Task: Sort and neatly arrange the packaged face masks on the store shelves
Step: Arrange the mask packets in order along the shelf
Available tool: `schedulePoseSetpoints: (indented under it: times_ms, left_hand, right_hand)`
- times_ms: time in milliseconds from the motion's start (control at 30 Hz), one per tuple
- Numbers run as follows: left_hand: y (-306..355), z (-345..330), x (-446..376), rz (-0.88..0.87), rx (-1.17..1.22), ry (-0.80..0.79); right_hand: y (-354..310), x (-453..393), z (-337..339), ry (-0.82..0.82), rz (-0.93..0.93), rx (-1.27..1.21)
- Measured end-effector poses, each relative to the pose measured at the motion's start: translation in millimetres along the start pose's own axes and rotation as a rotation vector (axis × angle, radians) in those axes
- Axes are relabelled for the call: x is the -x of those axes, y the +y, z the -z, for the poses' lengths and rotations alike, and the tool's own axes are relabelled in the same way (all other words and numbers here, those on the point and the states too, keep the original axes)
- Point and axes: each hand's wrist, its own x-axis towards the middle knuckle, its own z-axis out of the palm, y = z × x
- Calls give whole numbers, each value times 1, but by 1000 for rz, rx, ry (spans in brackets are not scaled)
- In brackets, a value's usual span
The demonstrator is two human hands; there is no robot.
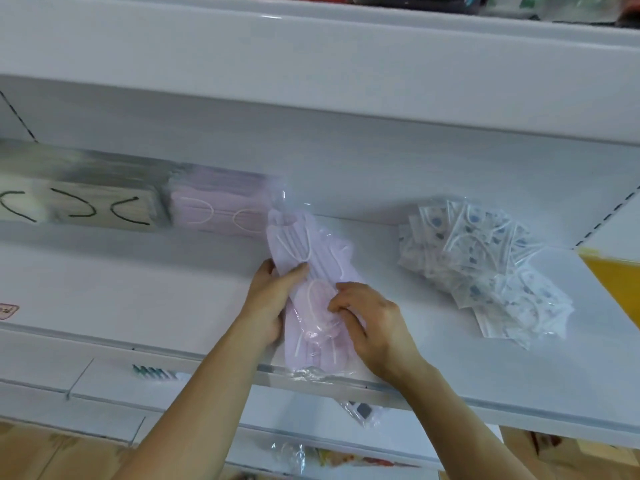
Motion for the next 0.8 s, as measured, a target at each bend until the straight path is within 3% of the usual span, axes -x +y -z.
schedulePoseSetpoints:
  times_ms: [133,200,267,333,400,600,800]
  left_hand:
    - [-6,-1,16,-98,149,44]
    - [-4,3,20,-118,320,16]
    - [-3,5,20,-119,464,-50]
    - [-2,2,21,-100,516,-107]
    - [-5,-4,23,-112,465,-166]
    - [-3,9,23,-212,205,-180]
    - [34,69,5,-334,164,-252]
  right_hand:
    - [-14,10,4,392,-321,-47]
    - [-22,16,6,540,-531,-309]
    - [-29,12,6,510,-692,-740]
    - [-32,0,3,346,-791,-1043]
    - [-35,-14,-3,238,-740,-1088]
    - [-30,-46,3,236,-561,-926]
    - [-23,-71,21,181,-422,-778]
